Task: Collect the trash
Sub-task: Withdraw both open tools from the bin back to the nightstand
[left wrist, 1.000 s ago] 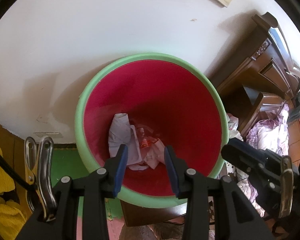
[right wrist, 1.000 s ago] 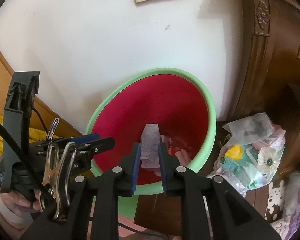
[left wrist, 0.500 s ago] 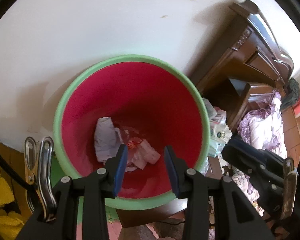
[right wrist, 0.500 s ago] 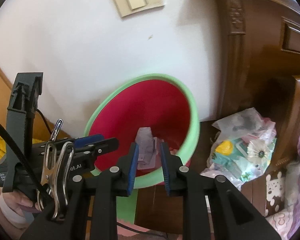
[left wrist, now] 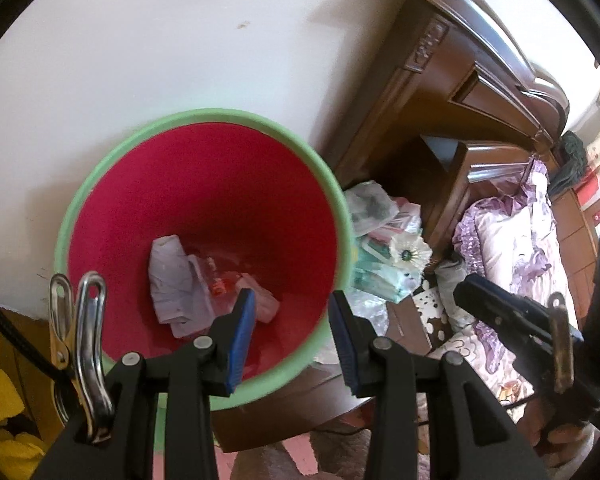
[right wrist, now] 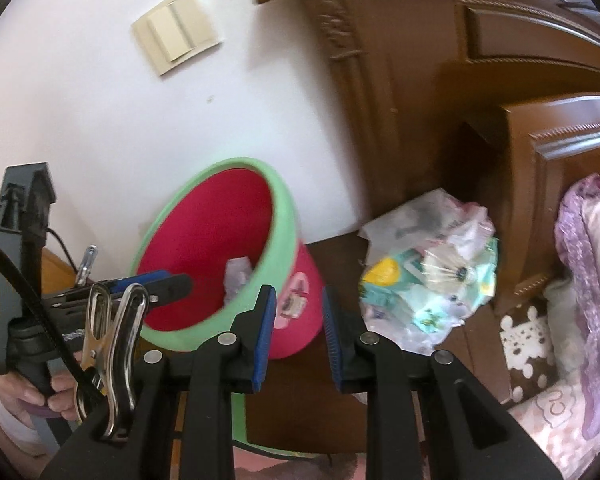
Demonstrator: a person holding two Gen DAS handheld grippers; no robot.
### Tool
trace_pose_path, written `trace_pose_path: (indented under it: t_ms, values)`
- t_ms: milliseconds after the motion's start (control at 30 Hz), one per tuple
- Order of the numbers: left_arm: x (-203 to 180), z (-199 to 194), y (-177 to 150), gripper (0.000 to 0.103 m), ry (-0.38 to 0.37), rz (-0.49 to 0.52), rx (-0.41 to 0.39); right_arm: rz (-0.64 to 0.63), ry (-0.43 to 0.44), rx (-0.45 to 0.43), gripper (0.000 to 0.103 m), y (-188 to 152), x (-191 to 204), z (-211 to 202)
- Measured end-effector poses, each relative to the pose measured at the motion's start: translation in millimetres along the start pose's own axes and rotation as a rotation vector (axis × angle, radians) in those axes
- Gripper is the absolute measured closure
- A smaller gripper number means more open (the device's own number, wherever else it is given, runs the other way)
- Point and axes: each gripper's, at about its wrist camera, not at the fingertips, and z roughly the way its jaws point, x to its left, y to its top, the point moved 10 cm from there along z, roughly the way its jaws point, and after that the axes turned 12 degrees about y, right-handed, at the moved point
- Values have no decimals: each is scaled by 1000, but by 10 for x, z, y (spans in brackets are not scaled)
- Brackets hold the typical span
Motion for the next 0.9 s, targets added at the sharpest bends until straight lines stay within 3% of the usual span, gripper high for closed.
trace_pose_path:
  t_ms: [433, 667, 900]
  values:
    - [-546, -18, -84, 64, 20, -20, 13, 74, -112, 19, 75, -60, -990, -163]
    - [-821, 23, -125, 64, 25, -41, 24, 104, -168, 98, 74, -59, -1527, 64]
    - [-1050, 152, -176, 64, 34, -59, 52, 61, -176, 178, 74, -46, -1772, 415]
